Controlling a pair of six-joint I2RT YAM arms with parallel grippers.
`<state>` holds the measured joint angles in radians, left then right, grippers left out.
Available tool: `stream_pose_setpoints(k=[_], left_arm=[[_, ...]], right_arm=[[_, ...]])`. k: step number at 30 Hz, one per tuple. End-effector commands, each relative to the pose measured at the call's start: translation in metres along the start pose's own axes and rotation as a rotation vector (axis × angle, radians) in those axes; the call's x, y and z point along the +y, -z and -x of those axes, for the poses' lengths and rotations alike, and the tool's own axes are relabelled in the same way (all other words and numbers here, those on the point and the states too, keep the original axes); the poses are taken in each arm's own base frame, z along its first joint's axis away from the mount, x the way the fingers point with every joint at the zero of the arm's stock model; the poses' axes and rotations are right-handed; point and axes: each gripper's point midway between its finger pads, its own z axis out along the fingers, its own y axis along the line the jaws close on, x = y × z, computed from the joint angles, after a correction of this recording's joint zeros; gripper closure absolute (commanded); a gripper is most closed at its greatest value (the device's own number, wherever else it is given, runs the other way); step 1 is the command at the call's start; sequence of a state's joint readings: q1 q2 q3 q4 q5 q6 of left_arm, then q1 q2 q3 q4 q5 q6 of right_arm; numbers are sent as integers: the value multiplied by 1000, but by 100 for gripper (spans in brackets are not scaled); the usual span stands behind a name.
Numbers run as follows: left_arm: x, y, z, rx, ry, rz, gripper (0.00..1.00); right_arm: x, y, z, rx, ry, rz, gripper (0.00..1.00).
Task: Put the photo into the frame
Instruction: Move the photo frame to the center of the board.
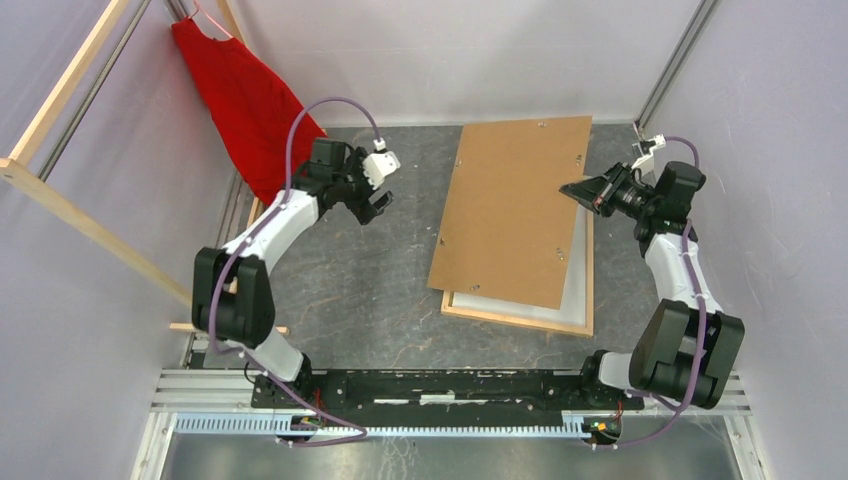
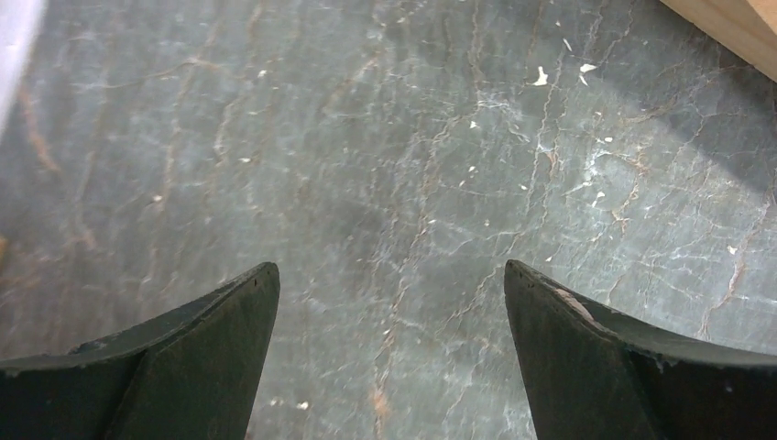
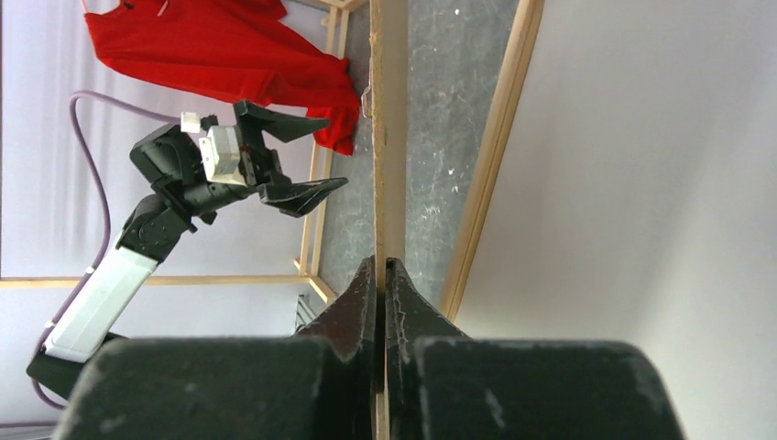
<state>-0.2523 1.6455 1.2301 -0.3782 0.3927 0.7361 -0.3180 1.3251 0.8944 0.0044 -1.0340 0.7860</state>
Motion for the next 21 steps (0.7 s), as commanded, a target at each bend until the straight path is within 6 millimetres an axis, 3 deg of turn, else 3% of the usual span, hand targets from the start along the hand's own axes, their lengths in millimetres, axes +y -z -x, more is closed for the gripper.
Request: stream_pose_setpoints(k=[1, 10, 14, 16, 18, 21], left_arm=[[-3, -21, 21, -83, -23, -54, 2], [-34, -72, 24, -141, 65, -142, 4], [-53, -84, 35, -154, 42, -173, 4], [-58, -87, 40, -164, 42, -179, 4], [-58, -91, 48, -177, 62, -181, 3], [-60, -98, 58, -191, 126, -187, 4]], right_arm=[[13, 7, 2, 43, 20, 8, 100], [-13, 16, -2, 33, -16, -103, 100], [-17, 19, 0, 33, -36, -113, 100], [-10, 21, 3, 19, -41, -98, 100], [11, 23, 15, -40, -33, -32, 100], [27, 38, 41, -158, -24, -38, 100]])
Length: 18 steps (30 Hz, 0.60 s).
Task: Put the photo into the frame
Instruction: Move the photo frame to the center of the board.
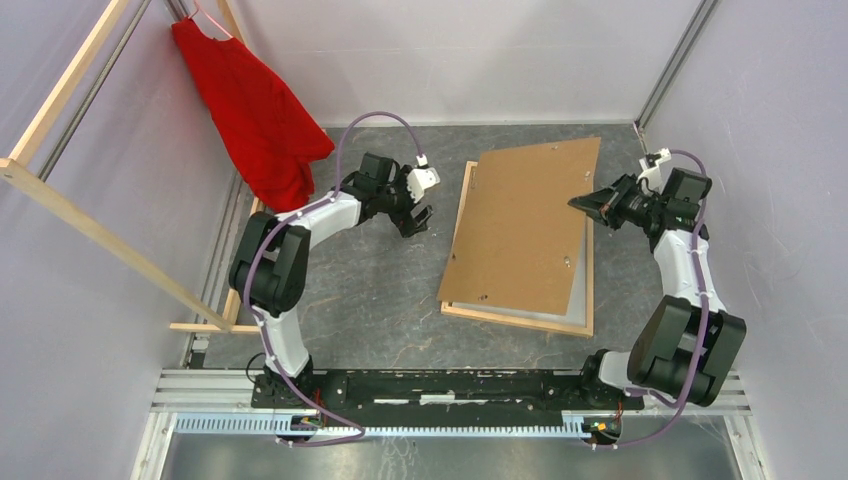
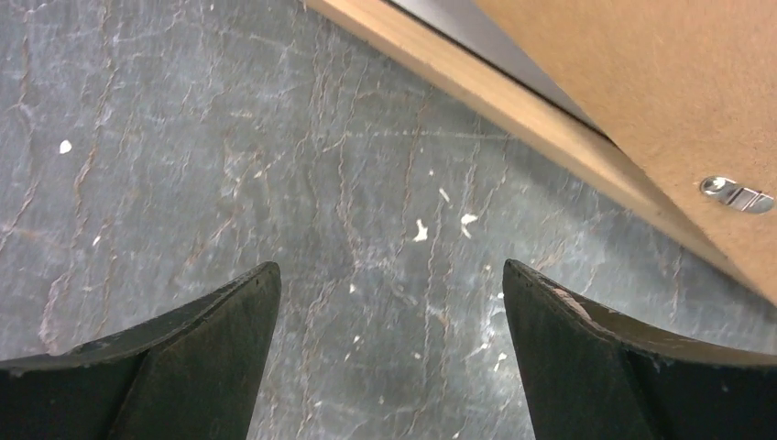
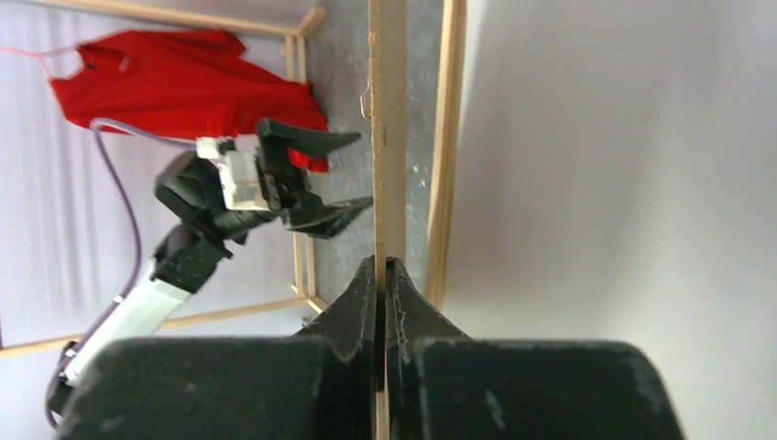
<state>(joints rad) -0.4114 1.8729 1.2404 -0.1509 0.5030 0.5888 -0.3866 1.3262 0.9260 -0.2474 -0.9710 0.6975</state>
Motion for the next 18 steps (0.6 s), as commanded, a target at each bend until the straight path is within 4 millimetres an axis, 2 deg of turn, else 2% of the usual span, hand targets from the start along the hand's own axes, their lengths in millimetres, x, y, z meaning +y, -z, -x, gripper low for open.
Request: stream_pose_setpoints(k=[1, 5, 12, 18], left_arm=[[10, -13, 35, -104, 103, 13, 4], [8, -31, 55, -140, 239, -4, 7], [-4, -59, 73, -165, 299, -64, 13], [-15, -77, 70, -136, 304, -97, 15]], right_arm=[[60, 32, 40, -164, 84, 89, 100], [58, 46, 45, -205, 169, -39, 100], [38, 43, 4, -163, 160, -57, 100], [35, 42, -10, -145, 154, -47, 100]])
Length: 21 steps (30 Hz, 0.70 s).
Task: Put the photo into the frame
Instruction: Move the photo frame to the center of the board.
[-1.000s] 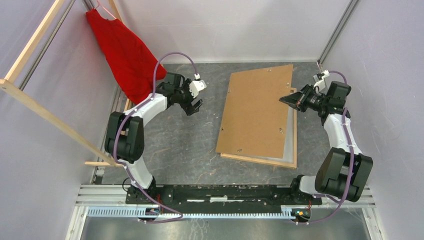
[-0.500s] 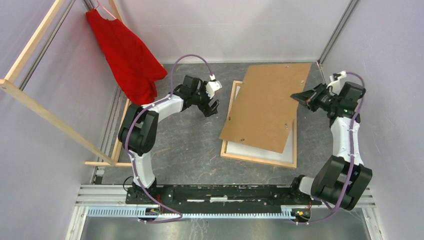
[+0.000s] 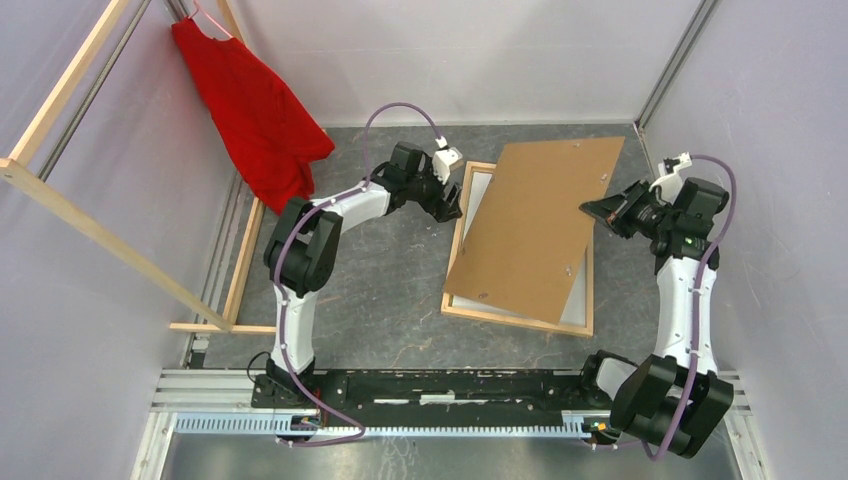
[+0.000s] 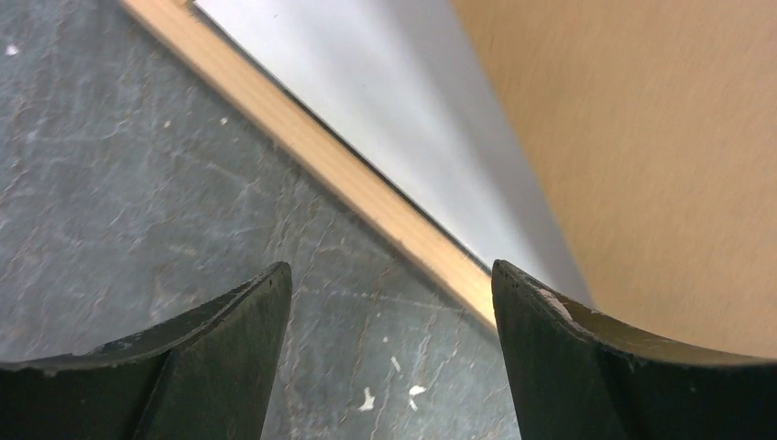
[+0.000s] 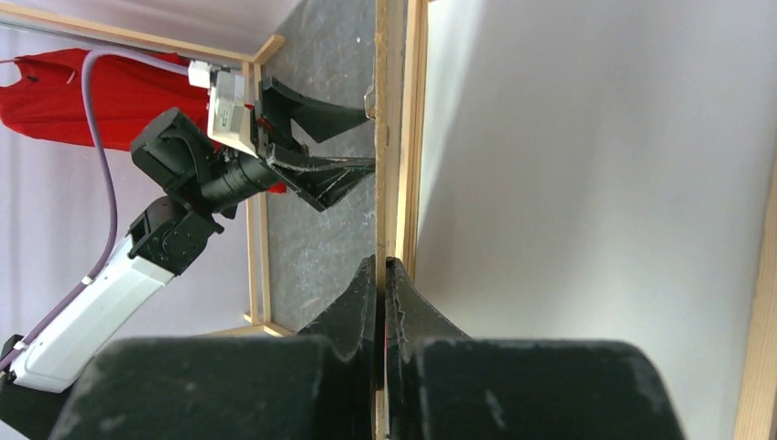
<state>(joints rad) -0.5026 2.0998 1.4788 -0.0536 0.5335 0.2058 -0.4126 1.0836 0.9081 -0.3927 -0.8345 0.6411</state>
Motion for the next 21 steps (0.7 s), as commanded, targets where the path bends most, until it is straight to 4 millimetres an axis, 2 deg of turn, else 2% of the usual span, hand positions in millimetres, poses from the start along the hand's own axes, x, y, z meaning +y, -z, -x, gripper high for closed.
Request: stream_pose_setpoints(k=[1, 5, 10, 21], left_arm=[[-10, -14, 15, -28, 33, -42, 15], [-17, -24, 4, 11, 21, -44, 15], [-3, -30, -13, 65, 5, 28, 19], [9, -26, -28, 101, -4, 98, 33]], right_arm=[[16, 5, -4, -7, 42, 53, 100], [15, 5, -17, 2, 50, 53, 100], [8, 3, -27, 18, 35, 58, 100], [13, 0, -27, 21, 46, 79, 100]])
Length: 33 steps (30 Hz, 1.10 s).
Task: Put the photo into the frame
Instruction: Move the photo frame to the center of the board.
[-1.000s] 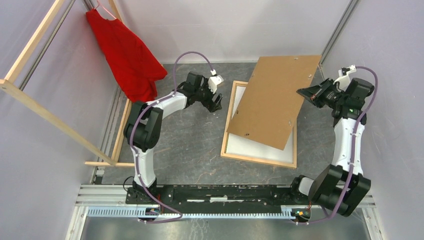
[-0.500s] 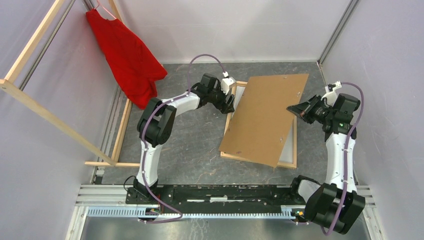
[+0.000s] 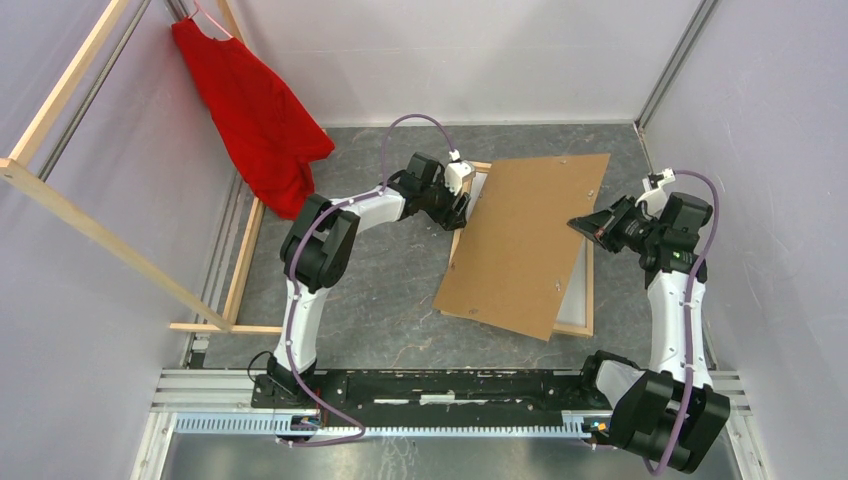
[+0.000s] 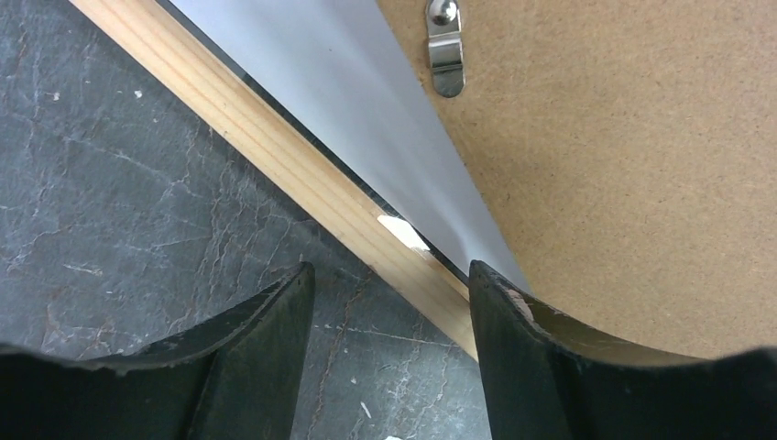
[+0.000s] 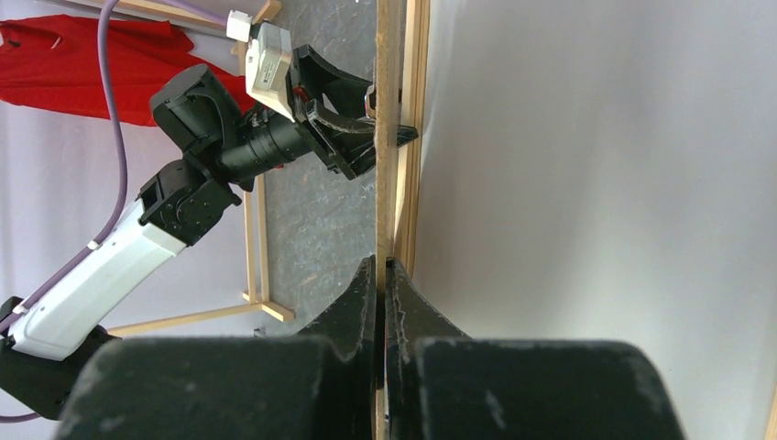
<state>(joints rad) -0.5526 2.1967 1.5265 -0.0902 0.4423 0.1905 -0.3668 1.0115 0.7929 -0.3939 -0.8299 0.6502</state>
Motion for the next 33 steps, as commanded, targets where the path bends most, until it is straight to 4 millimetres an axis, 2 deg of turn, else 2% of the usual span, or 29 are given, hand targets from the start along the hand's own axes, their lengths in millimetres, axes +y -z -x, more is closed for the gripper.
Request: stream_pose_setpoints(k=[1, 12, 17, 20, 26, 33], left_arm=[[14, 6, 2, 6, -29, 71, 34], [45, 38, -7, 17, -35, 187, 40], [55, 57, -17, 32, -59, 210, 40], [58, 67, -26, 55, -80, 206, 40], [63, 90, -48, 118, -136, 162, 43], [73, 119, -77, 208, -193, 133, 45]], right_arm=[[20, 2, 10, -33, 65, 81, 100], [11, -12, -1, -7, 34, 116, 100], [16, -21, -4, 10, 20, 159, 100], [27, -28, -10, 42, 15, 208, 100], [64, -45, -29, 119, 0, 348, 100], [79, -53, -39, 165, -13, 409, 100]])
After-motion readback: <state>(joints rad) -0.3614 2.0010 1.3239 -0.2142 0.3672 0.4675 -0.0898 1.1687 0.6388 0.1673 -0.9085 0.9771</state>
